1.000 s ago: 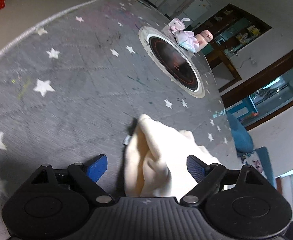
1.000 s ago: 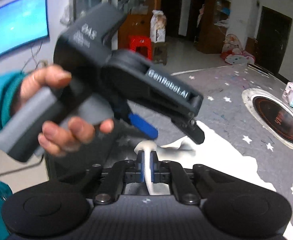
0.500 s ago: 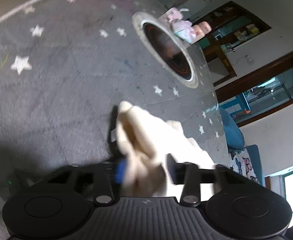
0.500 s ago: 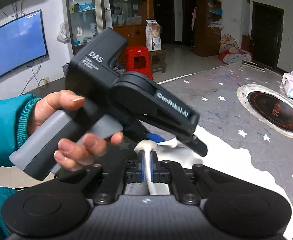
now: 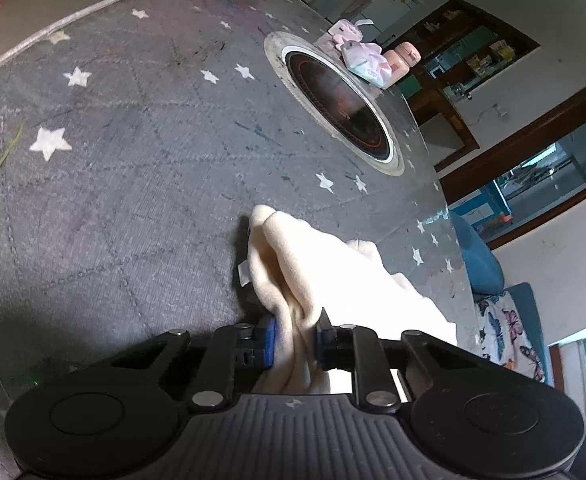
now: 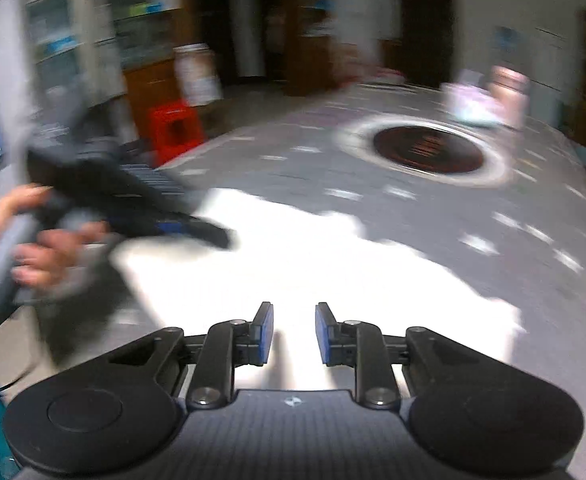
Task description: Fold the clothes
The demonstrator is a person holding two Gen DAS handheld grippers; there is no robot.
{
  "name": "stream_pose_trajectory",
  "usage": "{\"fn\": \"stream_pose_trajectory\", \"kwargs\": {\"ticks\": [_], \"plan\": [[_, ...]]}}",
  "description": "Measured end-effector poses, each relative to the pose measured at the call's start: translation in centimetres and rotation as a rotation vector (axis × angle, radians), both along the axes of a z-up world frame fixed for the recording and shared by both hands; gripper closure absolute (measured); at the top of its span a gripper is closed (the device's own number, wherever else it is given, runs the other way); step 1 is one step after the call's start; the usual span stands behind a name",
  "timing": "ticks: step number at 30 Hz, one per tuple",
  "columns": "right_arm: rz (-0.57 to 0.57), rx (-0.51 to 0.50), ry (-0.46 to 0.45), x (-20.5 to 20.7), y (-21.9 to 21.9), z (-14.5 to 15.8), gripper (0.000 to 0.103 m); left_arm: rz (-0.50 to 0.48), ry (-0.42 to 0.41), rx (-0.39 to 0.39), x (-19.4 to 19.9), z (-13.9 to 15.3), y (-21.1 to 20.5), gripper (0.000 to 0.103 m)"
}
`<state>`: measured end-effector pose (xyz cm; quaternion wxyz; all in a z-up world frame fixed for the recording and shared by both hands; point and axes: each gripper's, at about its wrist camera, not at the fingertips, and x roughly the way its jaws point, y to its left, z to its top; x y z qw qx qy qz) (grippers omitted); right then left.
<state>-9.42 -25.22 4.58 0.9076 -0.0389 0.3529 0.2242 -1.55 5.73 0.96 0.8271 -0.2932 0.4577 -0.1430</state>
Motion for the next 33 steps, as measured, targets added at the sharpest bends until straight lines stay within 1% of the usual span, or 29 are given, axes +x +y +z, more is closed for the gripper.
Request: {"fn": "stream_pose_trajectory", "kwargs": {"ticks": [1,2,3,5,10,11,13,15,17,19,24,27,33], "plan": [[-0.052,0.006,0.003,0.3,-1.3,-0.2,0.079,-0.003,-0.003,0.010,0.0,0.1,-0.1,0.083],[-0.094,0.016,0.008,0.7,-2.4,-0.5,0.074,-0.006,-0.004,0.019,0.1,0.2,-0.2,0.082],[-0.124,0.029,0.017,1.1,-3.2,-0.8,0.070,-0.008,-0.005,0.027,0.1,0.2,-0.3,0.082],[-0.184,0.055,0.034,1.9,-4.8,-1.5,0.067,-0.013,-0.006,0.044,0.2,0.4,-0.6,0.082],[-0.333,0.122,0.077,3.8,-8.9,-3.1,0.065,-0.024,-0.009,0.082,0.6,0.7,-1.1,0.082],[-0.349,0.142,0.082,4.2,-9.3,-3.5,0.064,-0.027,-0.009,0.089,0.6,0.8,-1.2,0.082],[-0.341,0.185,0.088,4.6,-9.3,-3.8,0.065,-0.031,-0.010,0.102,0.8,1.0,-1.4,0.082],[-0.330,0.224,0.096,4.7,-9.2,-3.9,0.090,-0.036,-0.014,0.114,0.9,1.3,-1.7,0.083],[-0.320,0.251,0.095,4.7,-9.1,-3.8,0.092,-0.046,-0.030,0.128,1.1,2.0,-2.1,0.083],[-0.308,0.244,0.066,4.5,-9.0,-3.2,0.093,-0.059,-0.049,0.139,1.3,2.8,-2.6,0.084],[-0.302,0.240,-0.029,3.8,-9.8,0.1,0.093,-0.121,-0.113,0.148,2.5,4.9,-5.0,0.085],[-0.318,0.208,-0.075,3.8,-10.7,1.9,0.093,-0.160,-0.143,0.159,3.4,5.7,-7.3,0.085],[-0.408,0.123,-0.140,4.8,-14.1,4.3,0.093,-0.219,-0.178,0.163,6.0,6.5,-12.4,0.085]]}}
